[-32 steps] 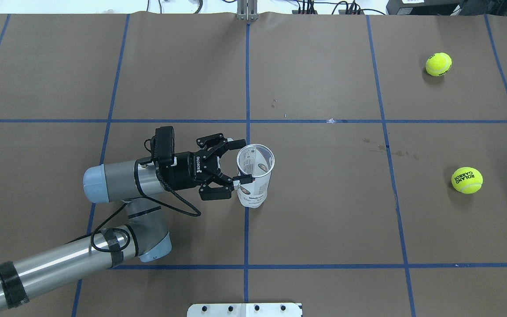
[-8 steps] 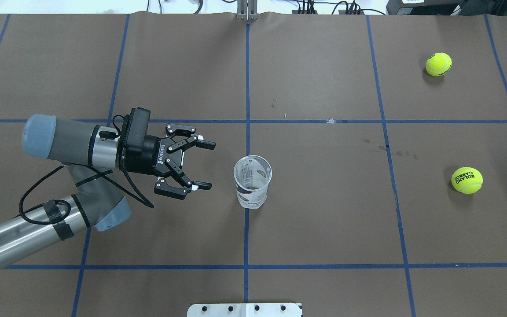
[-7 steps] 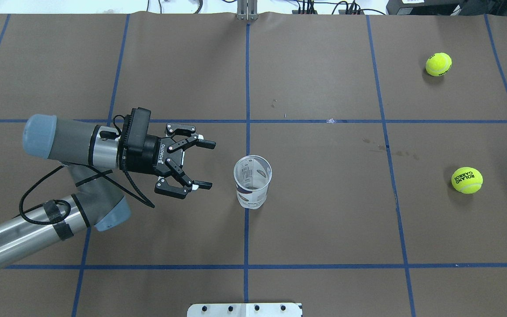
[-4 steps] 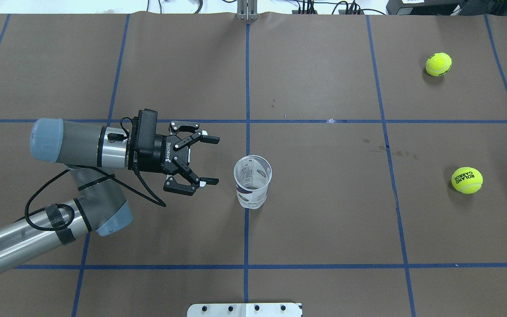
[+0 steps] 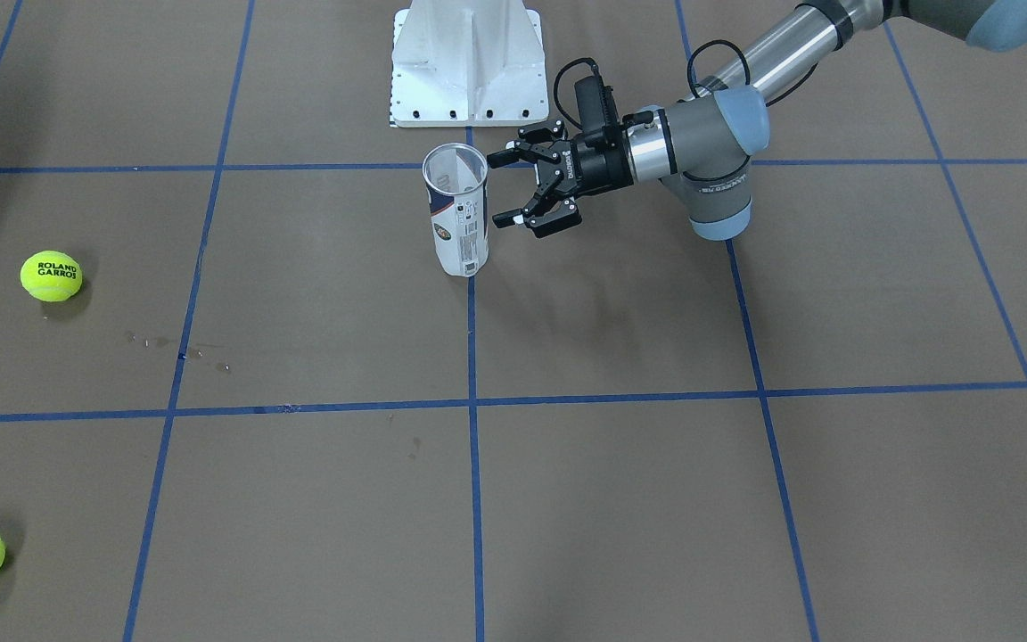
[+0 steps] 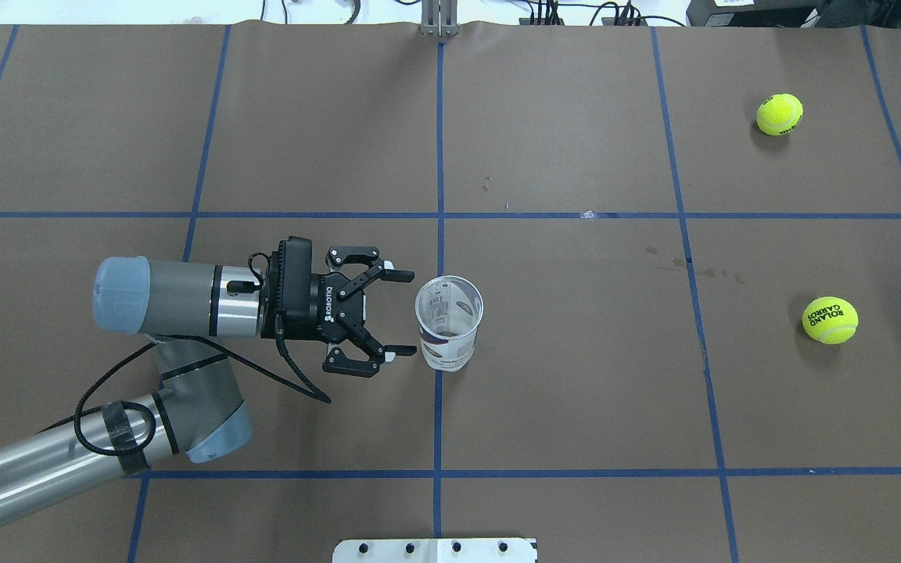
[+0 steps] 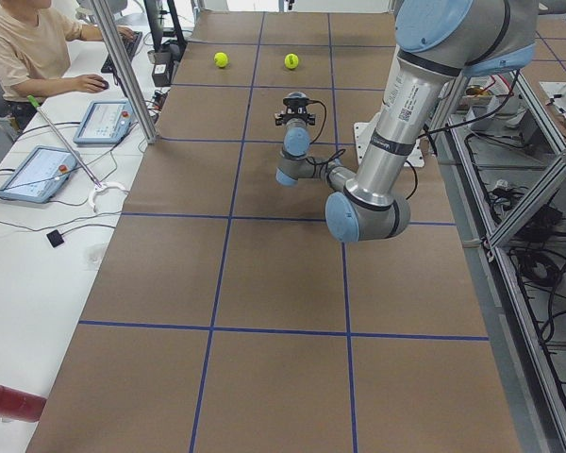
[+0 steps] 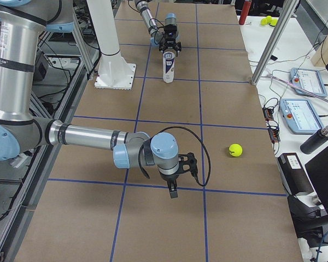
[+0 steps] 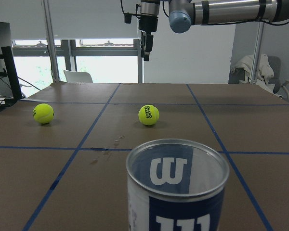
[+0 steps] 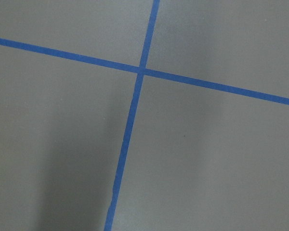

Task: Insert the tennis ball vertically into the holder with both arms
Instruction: 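Move the left gripper back and close it around the can's side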

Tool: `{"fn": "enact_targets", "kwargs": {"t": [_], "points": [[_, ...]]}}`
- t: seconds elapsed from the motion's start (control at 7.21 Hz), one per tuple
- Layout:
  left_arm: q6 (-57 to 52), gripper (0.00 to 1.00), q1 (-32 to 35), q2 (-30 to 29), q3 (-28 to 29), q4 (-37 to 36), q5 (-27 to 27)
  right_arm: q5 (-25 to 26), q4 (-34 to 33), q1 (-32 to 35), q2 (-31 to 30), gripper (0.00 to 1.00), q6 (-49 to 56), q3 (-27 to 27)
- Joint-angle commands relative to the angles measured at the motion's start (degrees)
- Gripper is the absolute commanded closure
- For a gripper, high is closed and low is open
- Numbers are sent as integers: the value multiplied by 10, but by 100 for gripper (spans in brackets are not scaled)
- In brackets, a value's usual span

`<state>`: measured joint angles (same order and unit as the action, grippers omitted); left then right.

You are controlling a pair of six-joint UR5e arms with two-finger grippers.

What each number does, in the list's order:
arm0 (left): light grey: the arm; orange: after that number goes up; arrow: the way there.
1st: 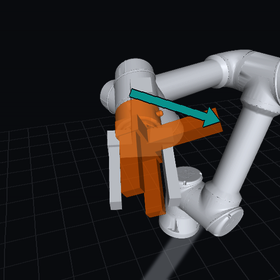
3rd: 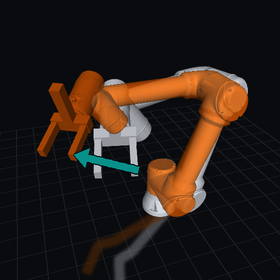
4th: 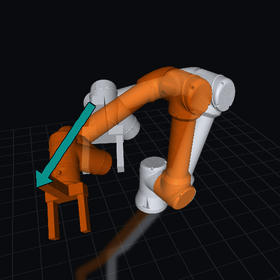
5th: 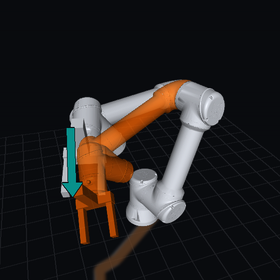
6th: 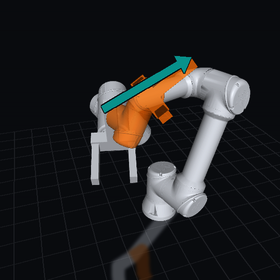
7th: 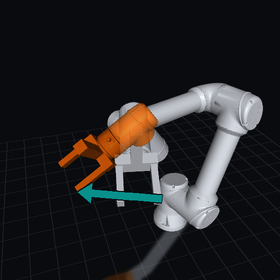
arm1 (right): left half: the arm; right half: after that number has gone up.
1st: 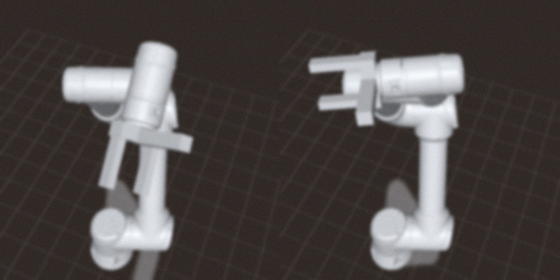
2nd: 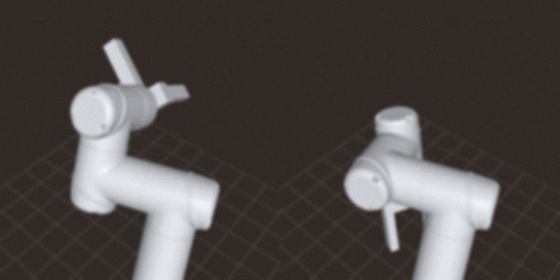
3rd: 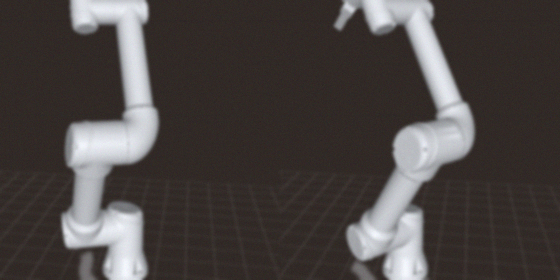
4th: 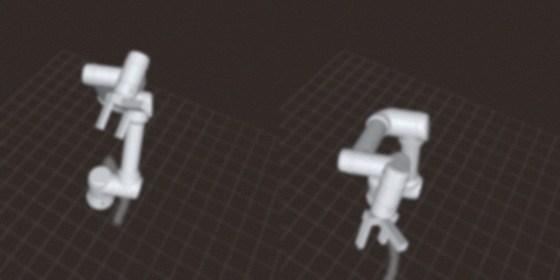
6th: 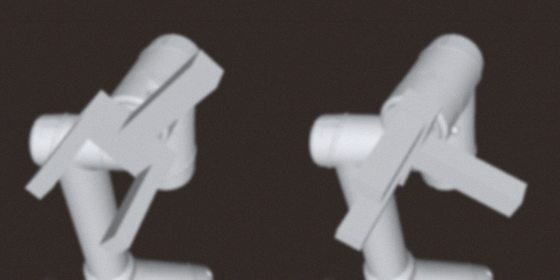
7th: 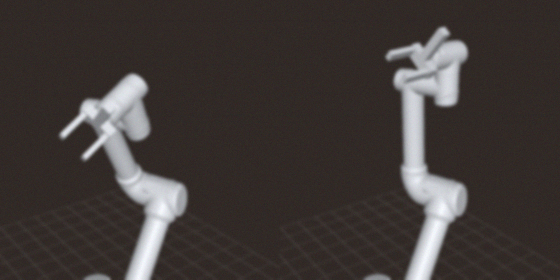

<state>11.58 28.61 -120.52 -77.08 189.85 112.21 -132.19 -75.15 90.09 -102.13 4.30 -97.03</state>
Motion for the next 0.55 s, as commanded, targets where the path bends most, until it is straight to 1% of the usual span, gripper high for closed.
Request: {"fn": "enact_targets", "kwargs": {"t": [0.0, 0.14, 0.42], "points": [[-7, 1, -32, -9, 1, -7, -34, 0, 0, 0, 0, 0, -1, 0], [-6, 1, -40, -20, 1, -11, -43, 0, 0, 0, 0, 0, 0, 0], [-7, 1, -40, -40, 3, -36, -43, 0, 0, 0, 0, 0, -1, 0]]}}
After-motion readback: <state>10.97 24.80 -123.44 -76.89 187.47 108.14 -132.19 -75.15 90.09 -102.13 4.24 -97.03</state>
